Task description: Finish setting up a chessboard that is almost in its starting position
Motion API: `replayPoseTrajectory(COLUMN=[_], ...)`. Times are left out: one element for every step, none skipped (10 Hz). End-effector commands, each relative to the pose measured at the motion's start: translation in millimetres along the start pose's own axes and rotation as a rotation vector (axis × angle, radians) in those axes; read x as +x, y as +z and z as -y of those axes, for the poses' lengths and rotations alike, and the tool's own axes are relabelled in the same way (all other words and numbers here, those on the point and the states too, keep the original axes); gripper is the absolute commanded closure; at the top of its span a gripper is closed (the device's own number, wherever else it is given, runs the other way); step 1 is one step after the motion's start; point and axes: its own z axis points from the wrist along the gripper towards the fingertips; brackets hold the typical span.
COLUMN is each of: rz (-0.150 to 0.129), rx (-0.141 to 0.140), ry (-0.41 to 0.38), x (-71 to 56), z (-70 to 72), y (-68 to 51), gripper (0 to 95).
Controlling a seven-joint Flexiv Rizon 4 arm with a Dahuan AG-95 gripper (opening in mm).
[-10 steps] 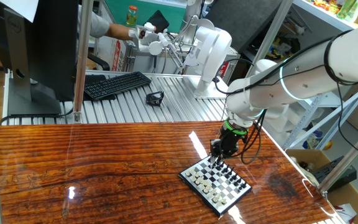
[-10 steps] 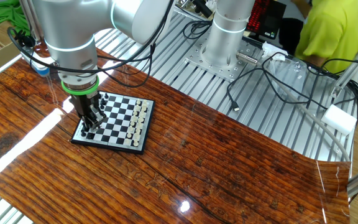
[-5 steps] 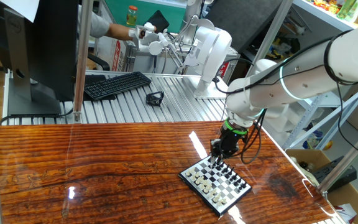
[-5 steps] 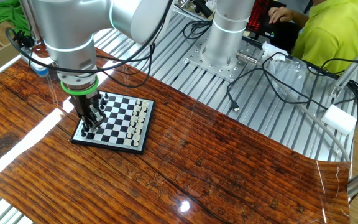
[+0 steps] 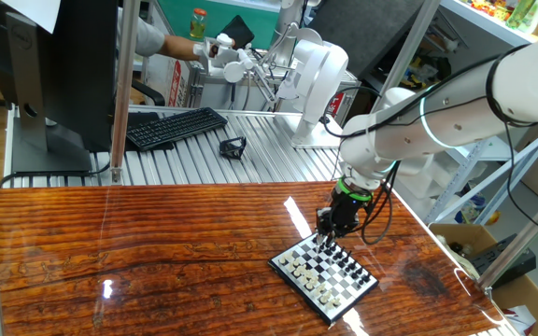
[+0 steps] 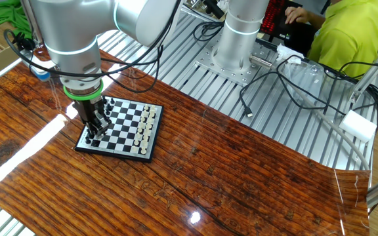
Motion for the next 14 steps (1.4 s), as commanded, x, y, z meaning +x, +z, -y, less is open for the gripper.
replayPoseTrajectory(rz=[-0.001,-0.003,-0.004,-0.005,-0.006,-0.006,-0.009,-0.011,-0.011,-0.013,-0.014,-0.014,-0.015,-0.016], rx=[0.001,0.001,0.002,0.002,0.002,0.004,0.005,0.005,0.006,0.006,0.007,0.007,0.009,0.011], ry=[0.002,0.002,0.003,0.005,0.005,0.006,0.006,0.007,0.007,0.007,0.007,0.006,0.006,0.007], x=[0.6,0.7,0.8,1.1,1.5,1.8,2.1,2.4,2.5,2.7,2.8,3.0,3.1,3.3], z=[-0.4,-0.6,-0.7,-1.1,-1.6,-2.0,-2.4,-3.0,-3.4,-3.7,-3.9,-3.9,-3.9,-4.1], y=[-1.3,-2.8,-3.4,-4.2,-5.3,-6.6,-8.4,-10.0,-10.7,-12.0,-13.1,-14.3,-16.4,-17.7], gripper=[76.0,76.0,76.0,76.0,76.0,76.0,76.0,76.0,76.0,76.0,76.0,76.0,76.0,76.0])
